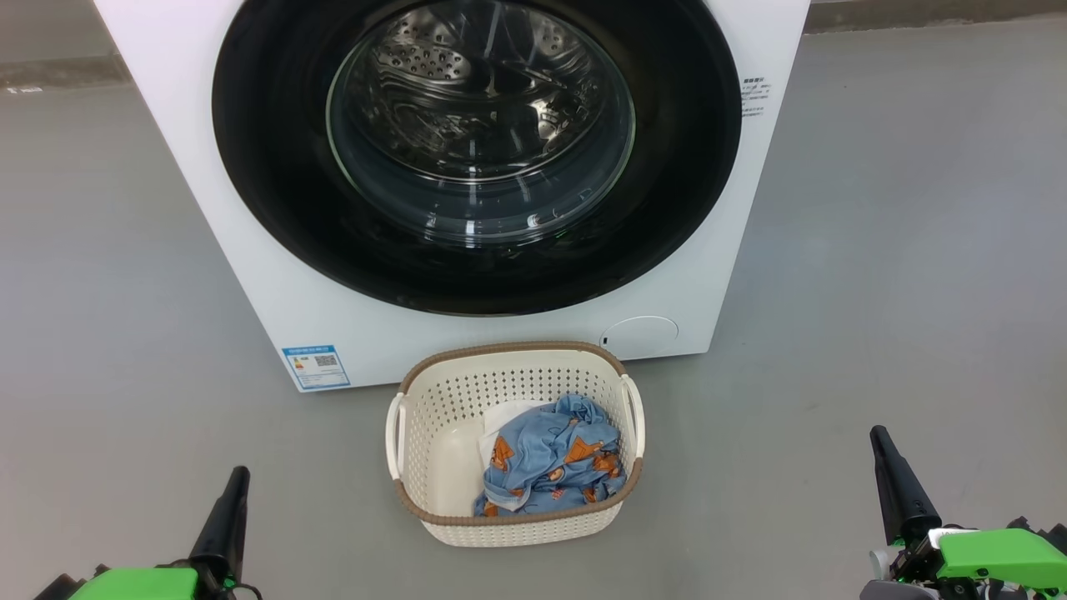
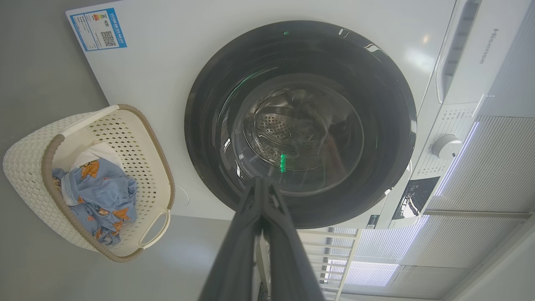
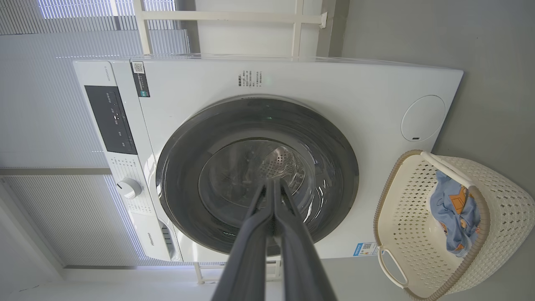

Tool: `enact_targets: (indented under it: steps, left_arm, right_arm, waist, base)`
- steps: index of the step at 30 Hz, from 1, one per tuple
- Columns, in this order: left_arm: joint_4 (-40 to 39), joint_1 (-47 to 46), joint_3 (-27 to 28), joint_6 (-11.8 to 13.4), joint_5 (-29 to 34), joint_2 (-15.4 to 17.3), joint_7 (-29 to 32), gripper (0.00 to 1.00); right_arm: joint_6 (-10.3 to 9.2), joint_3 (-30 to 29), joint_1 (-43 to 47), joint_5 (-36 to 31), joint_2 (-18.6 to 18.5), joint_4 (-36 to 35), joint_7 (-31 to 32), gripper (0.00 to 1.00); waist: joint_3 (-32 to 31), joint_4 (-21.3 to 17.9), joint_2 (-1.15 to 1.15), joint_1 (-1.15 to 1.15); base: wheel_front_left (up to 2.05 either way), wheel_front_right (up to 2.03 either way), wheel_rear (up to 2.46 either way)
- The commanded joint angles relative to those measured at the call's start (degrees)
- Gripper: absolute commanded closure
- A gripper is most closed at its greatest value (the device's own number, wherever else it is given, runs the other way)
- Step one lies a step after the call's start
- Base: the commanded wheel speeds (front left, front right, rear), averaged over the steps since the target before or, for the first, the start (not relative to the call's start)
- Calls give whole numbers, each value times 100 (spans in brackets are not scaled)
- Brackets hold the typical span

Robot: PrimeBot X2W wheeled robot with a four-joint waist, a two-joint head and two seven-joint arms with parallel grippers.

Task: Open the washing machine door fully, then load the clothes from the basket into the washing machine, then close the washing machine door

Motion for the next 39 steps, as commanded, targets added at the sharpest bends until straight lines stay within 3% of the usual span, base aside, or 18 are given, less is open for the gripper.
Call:
enact_targets:
  steps: [1, 18, 19, 29, 39]
  left_arm:
    - [-97, -238, 198, -41, 86, 69, 39, 100]
    - [-97, -238, 197, -41, 84, 69, 38, 100]
    - [1, 0, 0, 0, 0, 0, 0, 0]
    - [108, 77, -32, 1, 54, -25, -63, 0]
    - [-41, 35, -182, -3, 312, 143, -283, 0]
  right_arm:
    - [-6, 158, -231, 22, -72, -140, 42, 100]
    - [-6, 158, -231, 22, -72, -140, 42, 100]
    - [0, 1, 0, 0, 0, 0, 0, 0]
    - [0, 63, 55, -134, 31, 148, -116, 0]
    - [-1, 128, -41, -568, -11, 47, -288, 0]
  waist:
    - [0, 0, 0, 0]
    - [0, 0, 0, 0]
    - [0, 0, 0, 0]
    - [-5, -5, 0, 13]
    - [20, -18, 0, 1]
  base:
    - [0, 0, 0]
    - [0, 0, 0]
    - [0, 0, 0]
    - [0, 0, 0]
    - [0, 0, 0]
